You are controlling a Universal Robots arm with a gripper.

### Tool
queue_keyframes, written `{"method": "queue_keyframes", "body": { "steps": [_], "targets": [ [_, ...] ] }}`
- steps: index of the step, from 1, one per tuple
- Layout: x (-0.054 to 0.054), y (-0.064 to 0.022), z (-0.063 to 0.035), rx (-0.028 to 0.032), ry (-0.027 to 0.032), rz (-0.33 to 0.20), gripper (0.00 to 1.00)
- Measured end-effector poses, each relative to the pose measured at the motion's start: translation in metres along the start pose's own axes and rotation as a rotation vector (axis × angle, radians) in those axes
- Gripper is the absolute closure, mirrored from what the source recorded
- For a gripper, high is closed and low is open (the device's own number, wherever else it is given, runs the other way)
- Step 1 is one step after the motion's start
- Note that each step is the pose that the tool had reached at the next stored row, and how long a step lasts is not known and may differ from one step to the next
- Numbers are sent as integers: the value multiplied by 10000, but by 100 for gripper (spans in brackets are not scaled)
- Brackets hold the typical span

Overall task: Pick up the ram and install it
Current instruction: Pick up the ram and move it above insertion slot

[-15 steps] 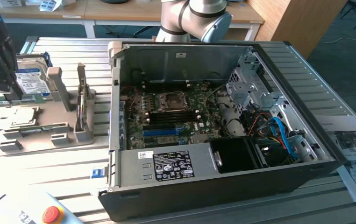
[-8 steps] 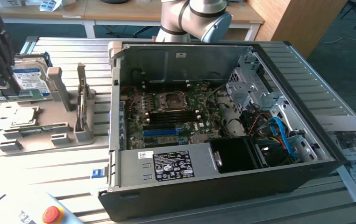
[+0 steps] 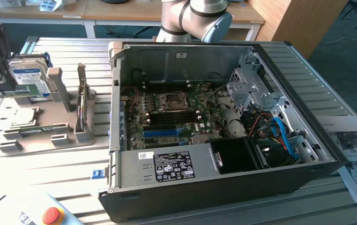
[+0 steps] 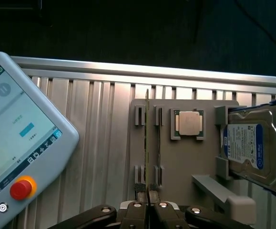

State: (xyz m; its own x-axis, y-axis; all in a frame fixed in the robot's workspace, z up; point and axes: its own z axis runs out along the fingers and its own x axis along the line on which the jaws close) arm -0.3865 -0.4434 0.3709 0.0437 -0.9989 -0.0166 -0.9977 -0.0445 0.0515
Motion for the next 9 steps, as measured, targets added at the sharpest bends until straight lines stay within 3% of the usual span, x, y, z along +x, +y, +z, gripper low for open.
{"method": "queue_keyframes", "body": {
  "steps": [9],
  "targets": [
    [-2, 7, -128, 0, 10, 2, 88]
  ]
}}
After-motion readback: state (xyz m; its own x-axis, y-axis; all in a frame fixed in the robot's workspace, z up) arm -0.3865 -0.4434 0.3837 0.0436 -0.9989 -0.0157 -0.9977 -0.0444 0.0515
